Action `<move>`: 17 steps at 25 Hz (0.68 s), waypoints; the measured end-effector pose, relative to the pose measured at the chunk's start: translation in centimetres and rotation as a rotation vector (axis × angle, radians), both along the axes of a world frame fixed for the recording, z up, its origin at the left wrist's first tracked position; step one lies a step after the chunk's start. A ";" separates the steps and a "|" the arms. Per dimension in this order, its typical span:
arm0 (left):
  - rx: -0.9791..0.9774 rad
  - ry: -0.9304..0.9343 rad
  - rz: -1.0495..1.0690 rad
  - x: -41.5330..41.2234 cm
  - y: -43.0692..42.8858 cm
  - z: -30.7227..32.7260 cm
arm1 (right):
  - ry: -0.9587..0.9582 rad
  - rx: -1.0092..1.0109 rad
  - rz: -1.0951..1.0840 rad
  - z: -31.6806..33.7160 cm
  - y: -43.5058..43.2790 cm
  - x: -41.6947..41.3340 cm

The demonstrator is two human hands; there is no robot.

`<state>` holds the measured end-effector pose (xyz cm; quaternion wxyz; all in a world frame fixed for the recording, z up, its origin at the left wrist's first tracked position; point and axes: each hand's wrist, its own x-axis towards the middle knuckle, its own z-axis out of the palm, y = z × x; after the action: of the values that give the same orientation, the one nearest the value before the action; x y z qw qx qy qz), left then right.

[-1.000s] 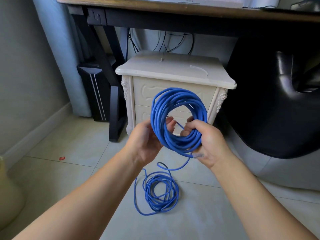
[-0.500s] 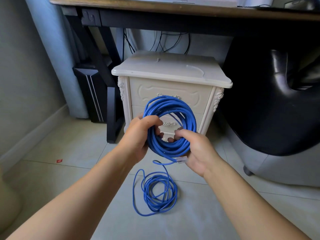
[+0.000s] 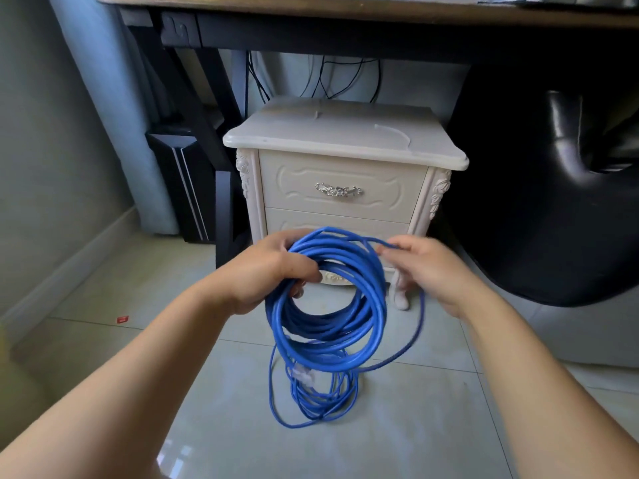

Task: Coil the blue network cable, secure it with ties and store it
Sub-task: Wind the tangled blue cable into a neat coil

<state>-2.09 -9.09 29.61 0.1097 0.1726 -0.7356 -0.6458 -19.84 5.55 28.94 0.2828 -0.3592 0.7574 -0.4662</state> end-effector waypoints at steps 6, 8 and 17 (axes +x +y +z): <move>-0.345 -0.208 0.103 -0.2 -0.5 -0.8 | 0.188 -0.214 -0.108 2.1 -0.4 0.8; -0.178 -0.053 0.187 -0.1 -1.1 -0.6 | 0.133 -0.185 -0.104 1.2 -0.4 1.3; 0.264 0.256 0.446 -0.7 -1.0 -0.7 | -0.212 -0.345 0.040 -1.1 -1.7 5.1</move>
<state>-2.78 -10.09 28.87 0.3174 0.2600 -0.5693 -0.7124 -14.70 3.90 27.81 0.3045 -0.3663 0.6250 -0.6185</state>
